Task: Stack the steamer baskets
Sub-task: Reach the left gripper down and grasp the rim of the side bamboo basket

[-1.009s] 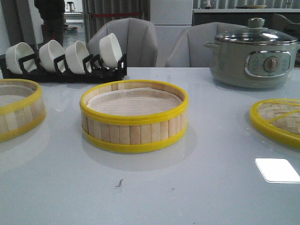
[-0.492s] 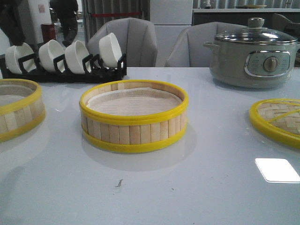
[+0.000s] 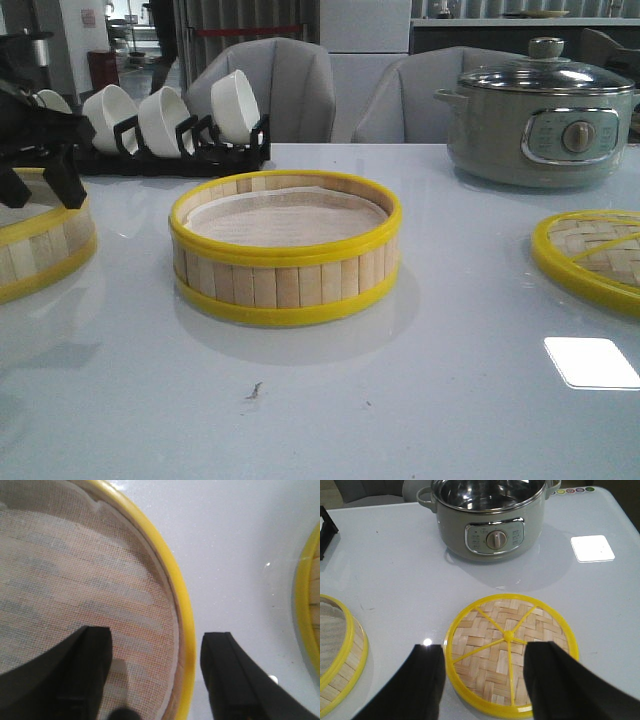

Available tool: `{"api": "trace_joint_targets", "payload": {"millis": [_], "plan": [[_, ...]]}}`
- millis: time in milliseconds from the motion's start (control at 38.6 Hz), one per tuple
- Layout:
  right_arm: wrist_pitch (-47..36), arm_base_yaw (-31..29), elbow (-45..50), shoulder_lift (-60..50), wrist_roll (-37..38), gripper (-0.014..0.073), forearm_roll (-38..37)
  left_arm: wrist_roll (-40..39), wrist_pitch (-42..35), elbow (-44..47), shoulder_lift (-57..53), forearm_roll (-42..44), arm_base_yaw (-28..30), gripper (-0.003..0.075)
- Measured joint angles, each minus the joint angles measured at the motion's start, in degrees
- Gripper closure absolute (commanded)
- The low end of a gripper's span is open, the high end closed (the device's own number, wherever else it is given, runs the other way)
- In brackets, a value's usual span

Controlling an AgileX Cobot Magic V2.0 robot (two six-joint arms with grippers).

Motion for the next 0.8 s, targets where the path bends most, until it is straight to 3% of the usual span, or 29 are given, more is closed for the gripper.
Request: {"api": "trace_joint_targets", "payload": {"millis": [233,311,388,492,569,802], "plan": [[0.0,0.0,0.0,0.0,0.0,0.0125,0.0,0.0,-0.6,-0.1,3.7,-0.1,0.0,0.0258],[0.0,0.0,0.0,0.0,0.0,0.0125,0.0,0.0,-0.7,-0.2,4.0,-0.3,0.0,0.0293],[0.0,0.0,0.0,0.0,0.0,0.0125,0.0,0.0,-0.7,-0.2,4.0,-1.0,0.0,0.0391],[0.0,0.0,0.0,0.0,0.0,0.0127,0.0,0.0,-0.5,-0.2,4.0,-1.8,-0.1,0.0634],[0.0,0.0,0.0,0.0,0.0,0.0127,0.0,0.0,-0.3,-0.2,4.0,-2.2,-0.2,0.0610],[0.1,0.0,0.0,0.0,0.0,0.0127,0.0,0.0,0.5,-0.2,3.6,-2.5,-0.6,0.0631]]}}
